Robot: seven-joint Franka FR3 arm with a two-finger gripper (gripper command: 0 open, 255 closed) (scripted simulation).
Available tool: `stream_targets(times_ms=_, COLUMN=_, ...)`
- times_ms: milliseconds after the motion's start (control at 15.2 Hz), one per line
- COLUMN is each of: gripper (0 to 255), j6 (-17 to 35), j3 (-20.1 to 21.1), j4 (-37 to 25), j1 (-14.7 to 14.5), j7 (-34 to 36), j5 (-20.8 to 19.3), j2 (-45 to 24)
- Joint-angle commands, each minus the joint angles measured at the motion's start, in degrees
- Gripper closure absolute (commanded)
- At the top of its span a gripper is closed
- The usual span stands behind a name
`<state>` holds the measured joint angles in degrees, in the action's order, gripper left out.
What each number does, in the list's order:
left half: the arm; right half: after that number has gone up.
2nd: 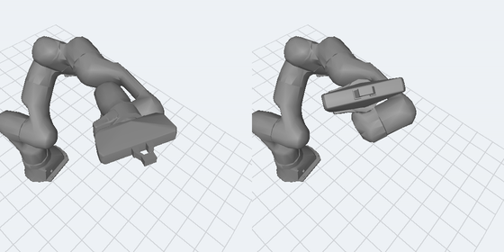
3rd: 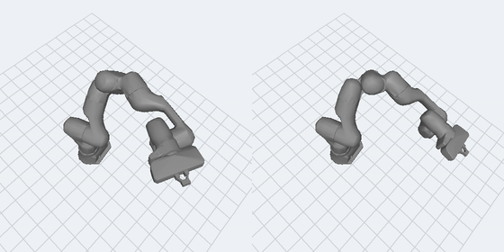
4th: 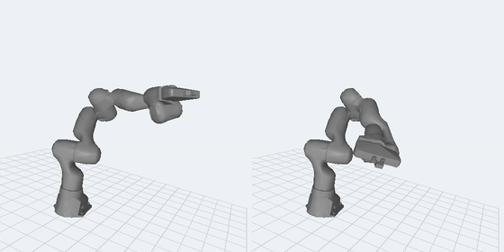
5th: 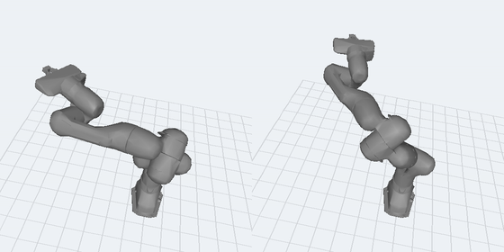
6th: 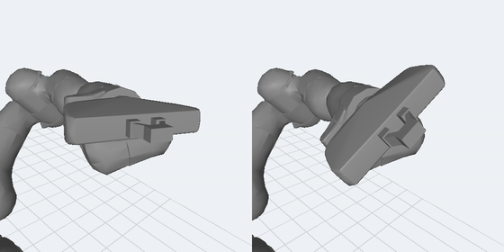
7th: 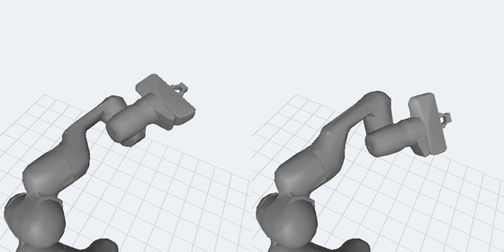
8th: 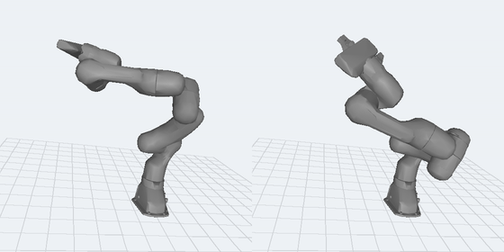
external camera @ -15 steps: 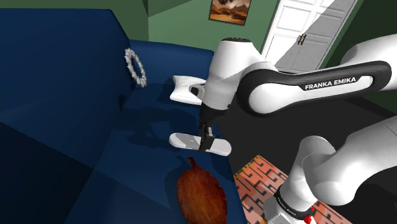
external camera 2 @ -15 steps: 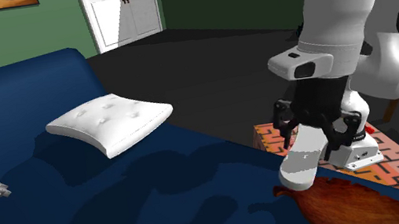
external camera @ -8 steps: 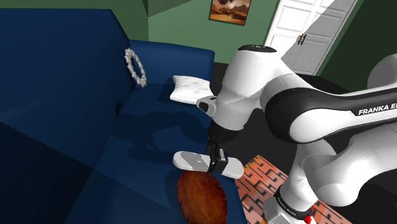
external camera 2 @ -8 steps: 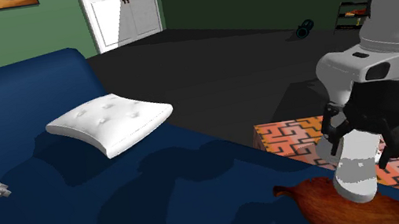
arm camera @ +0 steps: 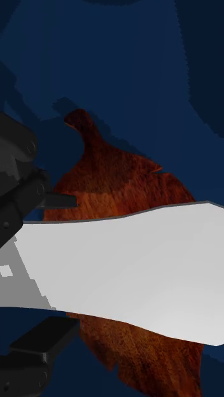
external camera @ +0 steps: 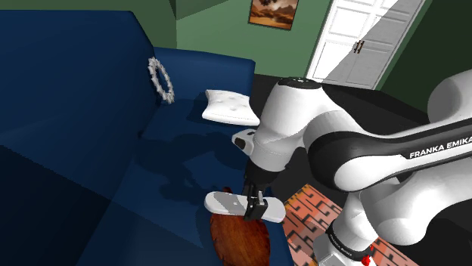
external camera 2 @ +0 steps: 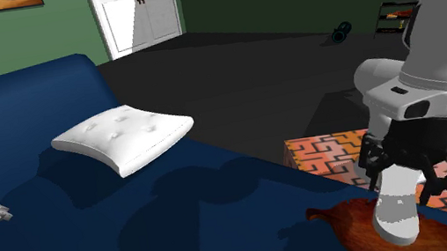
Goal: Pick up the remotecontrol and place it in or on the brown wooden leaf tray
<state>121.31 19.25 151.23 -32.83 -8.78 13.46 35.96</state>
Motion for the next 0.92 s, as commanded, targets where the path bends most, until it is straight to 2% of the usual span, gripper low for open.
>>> stream_targets(times_ms=0, gripper=255, j6=2.03, j3=0.41, j4=1.21, j1=-0.07, j7=0.03, j5=0.27, j2=-0.76)
stream_targets(times_ms=264, gripper=255, j6=5.95, j3=1.13, j4=3.47, j1=-0.16, j7=-0.03, j5=0.73, j2=-2.43)
stream_targets(times_ms=792, gripper=255, j6=5.95, j3=1.13, j4=3.47, j1=-0.16, j7=-0.03, j5=0.73, j2=-2.43)
stream_targets(times_ms=858, gripper=0, j6=5.95, j3=1.13, j4=3.47, j1=-0.16, j7=-0.03, j5=0.73, j2=-2.43)
